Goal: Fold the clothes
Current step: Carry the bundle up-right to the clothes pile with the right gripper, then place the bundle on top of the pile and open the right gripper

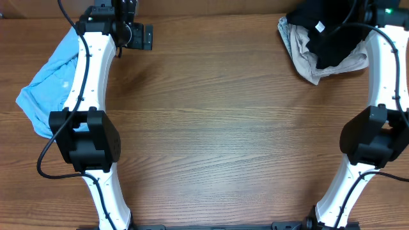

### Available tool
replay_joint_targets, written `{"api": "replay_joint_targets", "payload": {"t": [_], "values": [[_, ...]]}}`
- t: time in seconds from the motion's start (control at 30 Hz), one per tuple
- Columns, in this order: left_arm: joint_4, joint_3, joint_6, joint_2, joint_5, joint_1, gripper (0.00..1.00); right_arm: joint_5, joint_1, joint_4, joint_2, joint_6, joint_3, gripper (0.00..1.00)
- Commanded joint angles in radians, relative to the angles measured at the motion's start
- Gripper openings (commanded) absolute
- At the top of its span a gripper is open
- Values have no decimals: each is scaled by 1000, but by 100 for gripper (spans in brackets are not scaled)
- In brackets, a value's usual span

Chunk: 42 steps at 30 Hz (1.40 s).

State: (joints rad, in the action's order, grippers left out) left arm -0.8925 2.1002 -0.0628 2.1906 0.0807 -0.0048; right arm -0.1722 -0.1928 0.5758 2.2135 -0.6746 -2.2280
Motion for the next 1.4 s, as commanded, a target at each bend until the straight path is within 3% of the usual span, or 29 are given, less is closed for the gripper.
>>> {"api": "replay_joint_targets", "payload": {"t": [0.0, 0.03, 0.07, 0.23, 0.43, 0.67, 0.77, 0.8, 0.87, 1.03, 1.17, 1.37], "values": [[5, -5, -19, 5, -6, -1, 100, 43, 38, 3, 40, 78, 6, 61], [4, -5, -19, 8, -6, -1, 100, 43, 48, 18, 61, 105, 7, 95], [3, -5, -19, 12, -6, -1, 100, 44, 60, 34, 79, 137, 7, 100], [0, -5, -19, 33, -6, -1, 100, 61, 131, 144, 90, 282, 0, 100], [-1, -5, 9, 61, -2, -3, 100, 122, 226, 301, -2, 312, -52, 100], [1, -5, 11, 67, -3, -3, 100, 108, 244, 250, -120, 336, -65, 100], [0, -5, 11, 67, -3, -3, 100, 50, 215, 185, -125, 389, -65, 90], [0, -5, 11, 67, -3, -3, 100, 42, 196, 153, -124, 406, -62, 73], [1, -5, 11, 67, -3, -3, 100, 43, 164, 97, -119, 444, -55, 51], [1, -5, 11, 67, -3, -3, 100, 105, 75, -43, -61, 518, -48, 18], [0, -5, 11, 67, -3, -3, 100, 208, 29, -56, 17, 524, -48, 18], [0, -5, 11, 67, -3, -3, 100, 209, 2, 19, 183, 557, -48, 18]]}}
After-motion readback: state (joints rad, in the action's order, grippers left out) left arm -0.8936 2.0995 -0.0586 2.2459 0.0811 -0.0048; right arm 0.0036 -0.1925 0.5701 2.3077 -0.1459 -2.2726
